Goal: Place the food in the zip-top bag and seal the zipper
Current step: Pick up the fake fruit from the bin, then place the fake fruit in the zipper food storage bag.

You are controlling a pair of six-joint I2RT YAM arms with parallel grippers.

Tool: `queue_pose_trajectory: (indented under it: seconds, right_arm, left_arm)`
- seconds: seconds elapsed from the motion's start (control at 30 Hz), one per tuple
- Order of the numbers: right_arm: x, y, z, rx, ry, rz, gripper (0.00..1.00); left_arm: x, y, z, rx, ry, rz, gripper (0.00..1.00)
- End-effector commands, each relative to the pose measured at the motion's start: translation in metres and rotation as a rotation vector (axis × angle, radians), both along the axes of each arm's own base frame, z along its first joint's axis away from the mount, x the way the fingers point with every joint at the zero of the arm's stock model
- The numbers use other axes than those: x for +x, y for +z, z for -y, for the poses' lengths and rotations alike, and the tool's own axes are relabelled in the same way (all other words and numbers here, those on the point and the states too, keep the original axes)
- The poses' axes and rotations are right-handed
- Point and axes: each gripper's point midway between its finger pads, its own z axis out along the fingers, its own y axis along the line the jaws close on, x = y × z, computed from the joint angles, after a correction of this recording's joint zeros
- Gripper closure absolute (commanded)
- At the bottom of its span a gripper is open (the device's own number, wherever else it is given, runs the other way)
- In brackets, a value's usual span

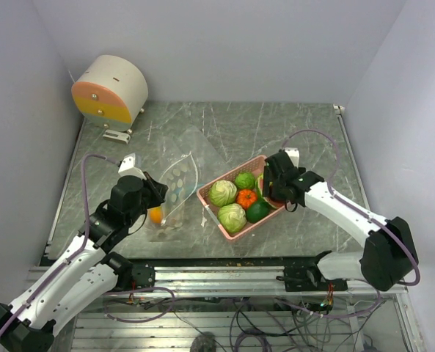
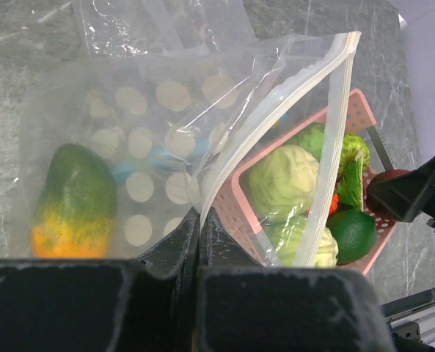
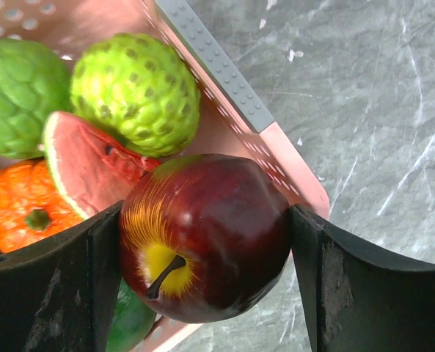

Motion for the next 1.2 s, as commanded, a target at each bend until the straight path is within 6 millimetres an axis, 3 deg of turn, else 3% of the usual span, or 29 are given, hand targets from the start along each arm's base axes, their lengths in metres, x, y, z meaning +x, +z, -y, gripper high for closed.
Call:
queue_pose_trajectory:
  seconds: [0.0,0.1,0.2,0.27,0.47,0.57,0.77,1.03,1.07,1.17]
  right_arm:
    - [0.008,0.047,-0.013,0.089,0.043,0.087,0.40]
    - [0.006,0.084,-0.043,0.221,0.167,0.148,0.44]
    - [0.001,0.136,-0.090,0.402,0.342,0.250,0.44]
    - [-0.006,0.161,-0.126,0.515,0.475,0.295,0.45]
    - [-0.041,0.204,-0.247,0.806,0.858,0.351,0.44]
    - [-0.045,0.224,-0.284,0.927,0.945,0.417,0.44]
    - [-0.032,0.211,-0.324,0.966,0.963,0.408,0.44]
    - [-0.004,0.151,-0.330,0.823,0.830,0.347,0.40]
    - [-0.003,0.145,-0.329,0.799,0.817,0.341,0.35]
    - [-0.003,0.133,-0.326,0.754,0.787,0.323,0.02]
  left_arm:
    - [-0.001,0.007,-0.001,0.002,-0.003,0.024,0.93]
    - [-0.001,0.008,-0.001,-0.001,-0.003,0.024,0.93]
    - [-0.001,0.007,-0.001,-0.001,-0.004,0.023,0.93]
    - [-0.001,0.007,0.000,-0.002,-0.005,0.020,0.93]
    - [0.000,0.006,0.002,-0.009,-0.007,0.016,0.93]
    - [-0.001,0.005,0.002,-0.010,-0.007,0.010,0.93]
    - [-0.002,0.005,0.003,-0.019,-0.010,0.007,0.93]
    - [-0.004,0.013,0.001,-0.028,-0.004,0.020,0.93]
    - [-0.004,0.014,0.000,-0.030,-0.002,0.023,0.93]
    - [-0.004,0.017,0.000,-0.034,-0.001,0.030,0.93]
